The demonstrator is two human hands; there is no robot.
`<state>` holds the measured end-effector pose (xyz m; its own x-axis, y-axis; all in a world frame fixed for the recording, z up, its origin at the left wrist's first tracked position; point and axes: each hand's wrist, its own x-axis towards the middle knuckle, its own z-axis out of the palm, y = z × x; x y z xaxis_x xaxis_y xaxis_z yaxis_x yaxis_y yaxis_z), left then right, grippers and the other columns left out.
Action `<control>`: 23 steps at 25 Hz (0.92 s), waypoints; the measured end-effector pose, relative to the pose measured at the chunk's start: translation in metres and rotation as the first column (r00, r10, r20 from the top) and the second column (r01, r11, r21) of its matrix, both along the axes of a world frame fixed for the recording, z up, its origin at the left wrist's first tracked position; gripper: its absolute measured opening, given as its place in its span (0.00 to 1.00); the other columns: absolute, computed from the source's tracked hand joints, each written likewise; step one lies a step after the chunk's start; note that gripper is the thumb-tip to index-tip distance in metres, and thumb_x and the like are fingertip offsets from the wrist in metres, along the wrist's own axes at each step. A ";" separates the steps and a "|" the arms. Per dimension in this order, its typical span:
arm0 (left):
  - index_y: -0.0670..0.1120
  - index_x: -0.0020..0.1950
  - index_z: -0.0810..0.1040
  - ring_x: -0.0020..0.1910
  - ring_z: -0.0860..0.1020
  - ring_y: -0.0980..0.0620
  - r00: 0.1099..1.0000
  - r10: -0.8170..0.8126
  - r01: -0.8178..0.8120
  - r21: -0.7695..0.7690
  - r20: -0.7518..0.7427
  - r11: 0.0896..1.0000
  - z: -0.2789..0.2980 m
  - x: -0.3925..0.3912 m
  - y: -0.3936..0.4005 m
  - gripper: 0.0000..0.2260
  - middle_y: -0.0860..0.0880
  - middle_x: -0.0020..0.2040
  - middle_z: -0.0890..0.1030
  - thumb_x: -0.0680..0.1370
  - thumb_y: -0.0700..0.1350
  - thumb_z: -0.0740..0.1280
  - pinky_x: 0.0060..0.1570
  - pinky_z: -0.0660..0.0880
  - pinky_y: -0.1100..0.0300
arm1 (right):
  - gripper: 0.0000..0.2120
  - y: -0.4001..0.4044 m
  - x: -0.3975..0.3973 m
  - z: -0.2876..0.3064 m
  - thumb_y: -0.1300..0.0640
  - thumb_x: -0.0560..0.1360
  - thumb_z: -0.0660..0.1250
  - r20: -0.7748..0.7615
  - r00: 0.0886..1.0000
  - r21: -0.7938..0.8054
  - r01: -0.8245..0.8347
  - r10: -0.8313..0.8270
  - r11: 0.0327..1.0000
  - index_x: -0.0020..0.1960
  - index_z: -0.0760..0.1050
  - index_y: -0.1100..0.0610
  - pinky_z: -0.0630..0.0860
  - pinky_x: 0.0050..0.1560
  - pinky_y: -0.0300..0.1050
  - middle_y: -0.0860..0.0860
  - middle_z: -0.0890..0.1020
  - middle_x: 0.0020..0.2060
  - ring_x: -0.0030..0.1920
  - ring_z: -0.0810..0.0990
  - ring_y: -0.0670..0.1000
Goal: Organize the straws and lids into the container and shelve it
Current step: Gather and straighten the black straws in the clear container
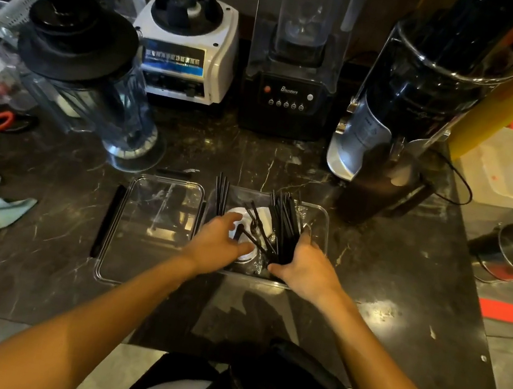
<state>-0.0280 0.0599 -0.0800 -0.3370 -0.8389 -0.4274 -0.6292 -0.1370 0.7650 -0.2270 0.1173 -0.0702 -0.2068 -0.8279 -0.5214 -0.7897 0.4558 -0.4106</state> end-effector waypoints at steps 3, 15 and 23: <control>0.48 0.72 0.73 0.49 0.80 0.59 0.995 0.028 -0.024 0.039 -0.092 0.999 -0.002 -0.006 -0.005 0.25 0.53 0.60 0.77 0.76 0.45 0.75 0.46 0.75 0.63 | 0.49 -0.001 0.008 -0.013 0.48 0.71 0.81 -0.004 0.998 0.027 0.069 -0.069 0.997 0.80 0.55 0.61 0.76 0.66 0.55 0.59 0.75 0.70 0.68 0.77 0.61; 0.51 0.51 0.80 0.44 0.84 0.55 0.955 0.005 0.012 0.053 -0.297 0.999 -0.011 -0.009 -0.023 0.13 0.51 0.42 0.83 0.76 0.34 0.73 0.48 0.80 0.63 | 0.20 0.001 0.028 -0.026 0.54 0.76 0.76 0.151 0.919 -0.083 0.379 -0.365 0.921 0.66 0.78 0.54 0.81 0.53 0.47 0.53 0.86 0.55 0.56 0.85 0.55; 0.41 0.58 0.81 0.39 0.85 0.52 0.939 0.088 -0.054 0.109 -0.331 0.993 -0.007 -0.019 -0.017 0.08 0.46 0.42 0.84 0.79 0.36 0.72 0.45 0.83 0.59 | 0.09 0.003 0.015 -0.025 0.62 0.77 0.72 0.315 0.860 -0.106 0.452 -0.402 0.886 0.52 0.80 0.50 0.83 0.48 0.50 0.52 0.86 0.45 0.48 0.85 0.54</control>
<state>-0.0473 0.0428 -0.0874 -0.4157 -0.8259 -0.3808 -0.3249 -0.2562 0.9104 -0.2119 0.1200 -0.0956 -0.4290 -0.7717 -0.4694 -0.3760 0.6251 -0.6840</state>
